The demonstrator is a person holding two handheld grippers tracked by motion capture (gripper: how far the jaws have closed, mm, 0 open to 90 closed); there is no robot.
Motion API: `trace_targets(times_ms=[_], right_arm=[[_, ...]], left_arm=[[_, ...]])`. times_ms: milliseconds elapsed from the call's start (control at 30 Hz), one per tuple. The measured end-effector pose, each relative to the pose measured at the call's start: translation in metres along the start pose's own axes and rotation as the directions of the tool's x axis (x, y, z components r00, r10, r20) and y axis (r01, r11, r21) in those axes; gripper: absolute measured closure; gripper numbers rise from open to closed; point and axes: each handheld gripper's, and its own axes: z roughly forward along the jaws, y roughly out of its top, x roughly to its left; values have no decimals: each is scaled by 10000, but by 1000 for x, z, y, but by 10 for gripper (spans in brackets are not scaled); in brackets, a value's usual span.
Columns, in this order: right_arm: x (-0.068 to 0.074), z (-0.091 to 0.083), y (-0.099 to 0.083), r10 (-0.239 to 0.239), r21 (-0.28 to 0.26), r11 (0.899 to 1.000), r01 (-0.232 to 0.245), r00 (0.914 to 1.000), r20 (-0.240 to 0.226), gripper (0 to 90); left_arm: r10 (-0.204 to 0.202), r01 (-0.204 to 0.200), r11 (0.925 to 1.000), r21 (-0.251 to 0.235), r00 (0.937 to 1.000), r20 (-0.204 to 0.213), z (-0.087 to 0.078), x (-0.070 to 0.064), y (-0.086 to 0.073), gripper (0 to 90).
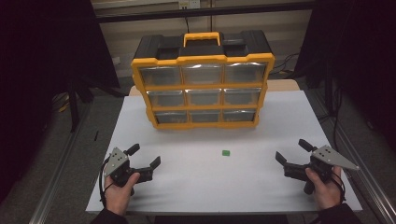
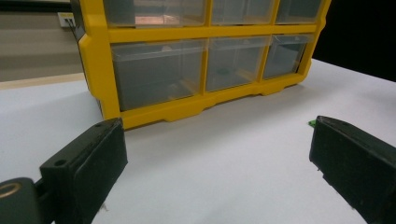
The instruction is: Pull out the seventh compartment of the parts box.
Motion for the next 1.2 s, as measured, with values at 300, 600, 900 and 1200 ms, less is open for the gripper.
trace_targets(times_ms=[300,600,900,1200], right_arm=[[-3,1,0,23,-61,10000,-23,10000,-52,19],[-2,0,-1,72,-8,10000,-72,10000,-37,19],[-2,2,-1,37,37,10000,-36,9999,-100,19],[-1,2,-1,35,-15,10000,-35,9999,-165,19]], left_arm=[[387,-386,9990,231,9992,-48,3,-5,3,39],[735,-733,9968,313,9973,-27,11,-9,5,39],[1841,-1829,9821,449,9825,-263,25,-9,14,36],[2369,-2343,9712,430,9692,-679,40,-5,23,36]])
